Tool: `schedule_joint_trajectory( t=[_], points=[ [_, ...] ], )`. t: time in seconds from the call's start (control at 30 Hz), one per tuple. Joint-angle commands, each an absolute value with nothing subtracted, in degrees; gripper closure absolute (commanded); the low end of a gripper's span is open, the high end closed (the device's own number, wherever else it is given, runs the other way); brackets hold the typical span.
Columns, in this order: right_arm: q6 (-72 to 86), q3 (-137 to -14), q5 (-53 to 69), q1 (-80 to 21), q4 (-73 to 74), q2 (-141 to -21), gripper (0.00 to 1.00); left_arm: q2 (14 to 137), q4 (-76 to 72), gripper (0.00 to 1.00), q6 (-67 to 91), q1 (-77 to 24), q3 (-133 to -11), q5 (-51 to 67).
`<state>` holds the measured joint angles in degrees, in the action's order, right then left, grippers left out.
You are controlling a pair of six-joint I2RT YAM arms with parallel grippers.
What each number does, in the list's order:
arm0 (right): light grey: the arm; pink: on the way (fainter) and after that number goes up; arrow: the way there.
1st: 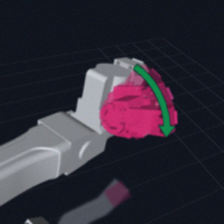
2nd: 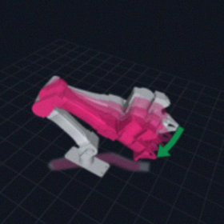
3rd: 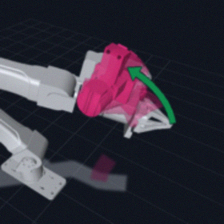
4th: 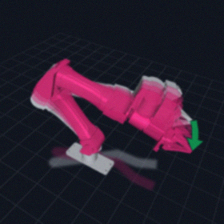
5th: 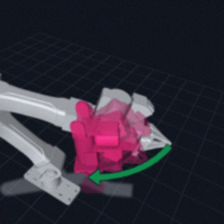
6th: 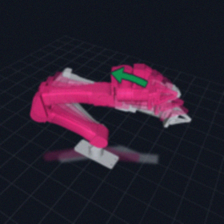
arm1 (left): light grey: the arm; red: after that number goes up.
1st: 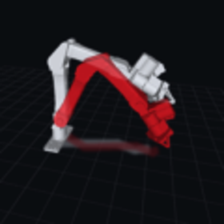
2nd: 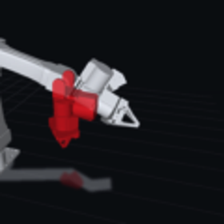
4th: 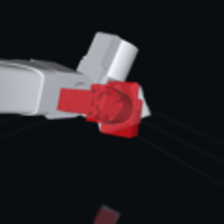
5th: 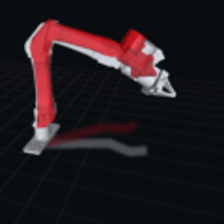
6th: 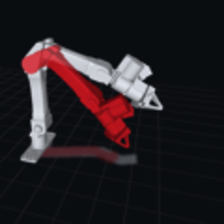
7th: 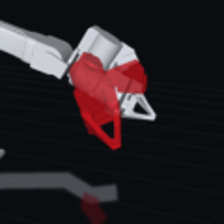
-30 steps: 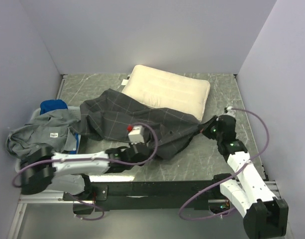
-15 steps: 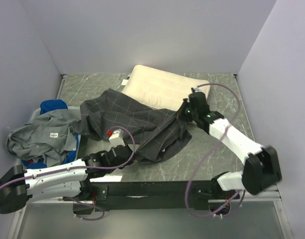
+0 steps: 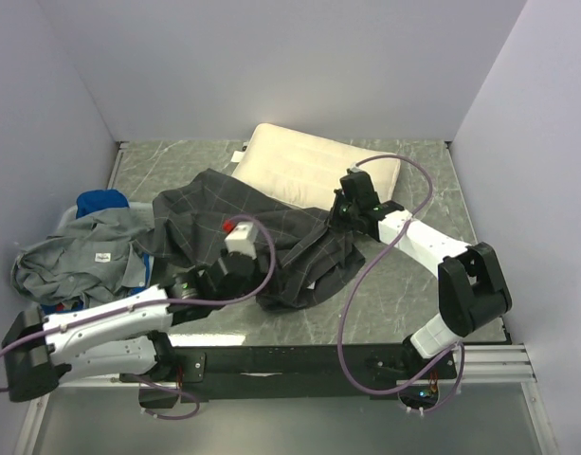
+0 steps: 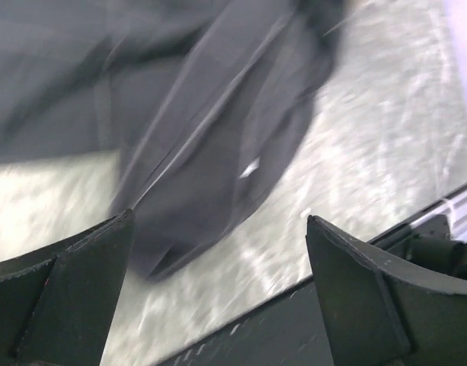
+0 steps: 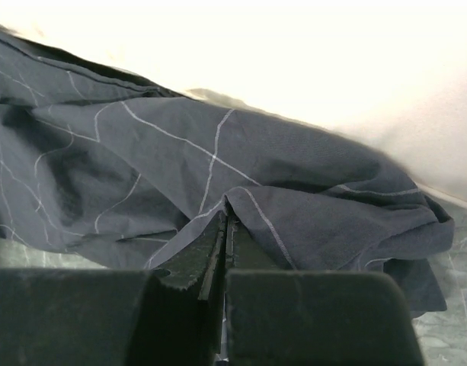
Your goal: Put the pillow into the pillowcase
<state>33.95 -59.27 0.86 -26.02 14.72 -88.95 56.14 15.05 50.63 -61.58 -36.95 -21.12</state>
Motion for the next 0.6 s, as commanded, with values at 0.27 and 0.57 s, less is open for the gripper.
schedule_joint_trajectory(
  t=[0.27,0.57],
  points=[
    [34.54,-58.27,3.08,-26.63,14.33,-78.14,1.0,86.3,-5.79,0.01,22.51,-57.58,-53.61,-17.93],
    [34.54,-56.95,2.11,-27.25,14.33,-77.16,0.98,91.06,-16.79,0.35,22.84,-53.09,-53.53,-11.95]
  ],
)
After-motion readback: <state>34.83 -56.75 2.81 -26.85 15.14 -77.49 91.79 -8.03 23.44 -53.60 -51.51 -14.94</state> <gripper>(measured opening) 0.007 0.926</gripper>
